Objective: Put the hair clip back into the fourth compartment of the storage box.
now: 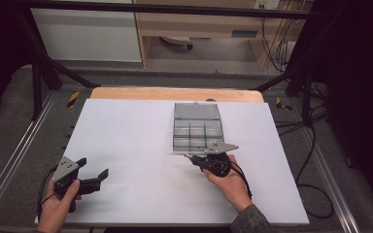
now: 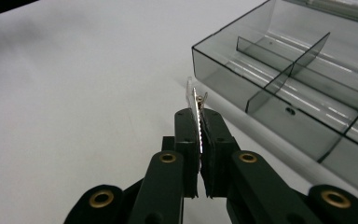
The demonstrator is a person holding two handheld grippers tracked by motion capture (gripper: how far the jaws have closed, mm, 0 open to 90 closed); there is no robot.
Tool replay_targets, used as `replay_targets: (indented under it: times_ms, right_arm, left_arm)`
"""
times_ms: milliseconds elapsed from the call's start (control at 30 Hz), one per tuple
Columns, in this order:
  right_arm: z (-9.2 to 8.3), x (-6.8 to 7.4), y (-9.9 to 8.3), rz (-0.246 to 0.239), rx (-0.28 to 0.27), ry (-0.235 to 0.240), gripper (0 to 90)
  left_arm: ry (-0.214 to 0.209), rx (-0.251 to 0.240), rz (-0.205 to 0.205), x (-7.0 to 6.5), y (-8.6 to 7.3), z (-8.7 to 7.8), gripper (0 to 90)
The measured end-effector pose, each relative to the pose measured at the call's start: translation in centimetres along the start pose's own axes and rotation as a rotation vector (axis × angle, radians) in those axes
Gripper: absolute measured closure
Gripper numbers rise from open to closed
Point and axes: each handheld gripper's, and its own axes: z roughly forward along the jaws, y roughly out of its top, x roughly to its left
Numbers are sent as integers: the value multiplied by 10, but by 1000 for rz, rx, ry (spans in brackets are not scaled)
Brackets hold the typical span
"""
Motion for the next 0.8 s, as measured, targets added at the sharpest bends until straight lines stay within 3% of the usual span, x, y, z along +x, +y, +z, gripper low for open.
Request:
replay_targets:
  times_ms: [467,800]
  right_arm:
    - [7,-11,34,7,-70,-20,862]
    - [6,-17,56,5,-83,-43,862]
  left_arm:
    - [2,5,0,1,-1,0,61]
    - [15,9,2,2,-1,0,61]
